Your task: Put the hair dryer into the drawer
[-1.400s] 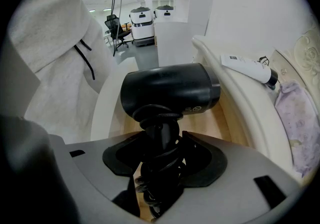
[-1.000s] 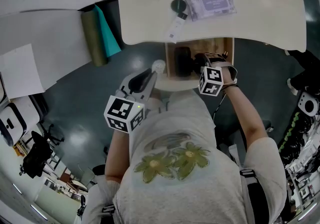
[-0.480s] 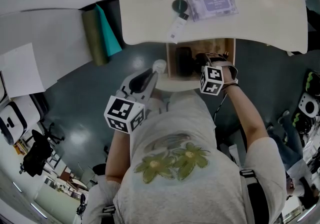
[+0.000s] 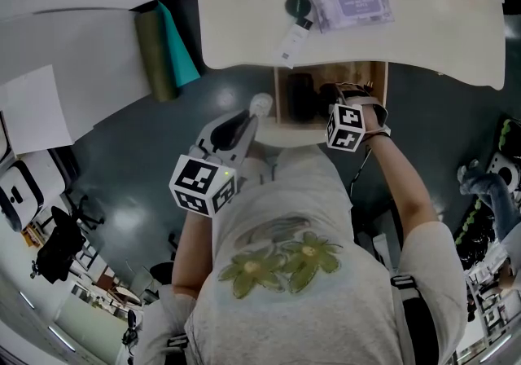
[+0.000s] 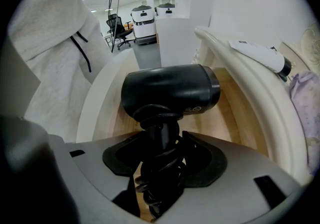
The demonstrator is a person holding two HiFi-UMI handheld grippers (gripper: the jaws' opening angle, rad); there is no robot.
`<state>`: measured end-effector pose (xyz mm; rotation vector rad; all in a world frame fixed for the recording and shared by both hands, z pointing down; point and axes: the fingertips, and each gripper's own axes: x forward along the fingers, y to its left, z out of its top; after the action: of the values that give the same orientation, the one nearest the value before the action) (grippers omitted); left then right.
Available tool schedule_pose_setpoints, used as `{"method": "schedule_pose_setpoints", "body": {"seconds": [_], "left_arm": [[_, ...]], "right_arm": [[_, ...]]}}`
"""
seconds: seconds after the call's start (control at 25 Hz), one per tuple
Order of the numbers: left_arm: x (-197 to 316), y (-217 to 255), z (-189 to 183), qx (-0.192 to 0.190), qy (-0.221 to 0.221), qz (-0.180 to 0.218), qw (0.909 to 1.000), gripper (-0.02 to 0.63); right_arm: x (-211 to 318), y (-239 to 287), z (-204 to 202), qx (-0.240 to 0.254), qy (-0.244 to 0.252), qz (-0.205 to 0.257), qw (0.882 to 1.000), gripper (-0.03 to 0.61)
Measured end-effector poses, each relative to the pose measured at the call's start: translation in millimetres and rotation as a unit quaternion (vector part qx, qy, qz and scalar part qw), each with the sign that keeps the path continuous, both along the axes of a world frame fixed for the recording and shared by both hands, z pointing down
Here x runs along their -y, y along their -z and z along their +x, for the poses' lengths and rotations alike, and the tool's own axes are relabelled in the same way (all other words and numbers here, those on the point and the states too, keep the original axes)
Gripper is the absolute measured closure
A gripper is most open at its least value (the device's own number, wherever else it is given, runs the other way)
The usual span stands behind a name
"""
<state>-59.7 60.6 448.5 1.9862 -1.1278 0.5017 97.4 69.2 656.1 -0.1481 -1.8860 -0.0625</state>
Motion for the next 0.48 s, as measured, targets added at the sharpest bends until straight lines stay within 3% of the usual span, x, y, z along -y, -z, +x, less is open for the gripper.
{"method": "schedule_pose_setpoints", "body": {"seconds": [0.48], "left_arm": [[0.2,-3.4,-0.4,0.001,0.000,-0.005,1.0000,0.554]], "right_arm": [[0.5,-13.6,-0.4,-0.005,-0.002,-0.008,1.000,0.365]]}}
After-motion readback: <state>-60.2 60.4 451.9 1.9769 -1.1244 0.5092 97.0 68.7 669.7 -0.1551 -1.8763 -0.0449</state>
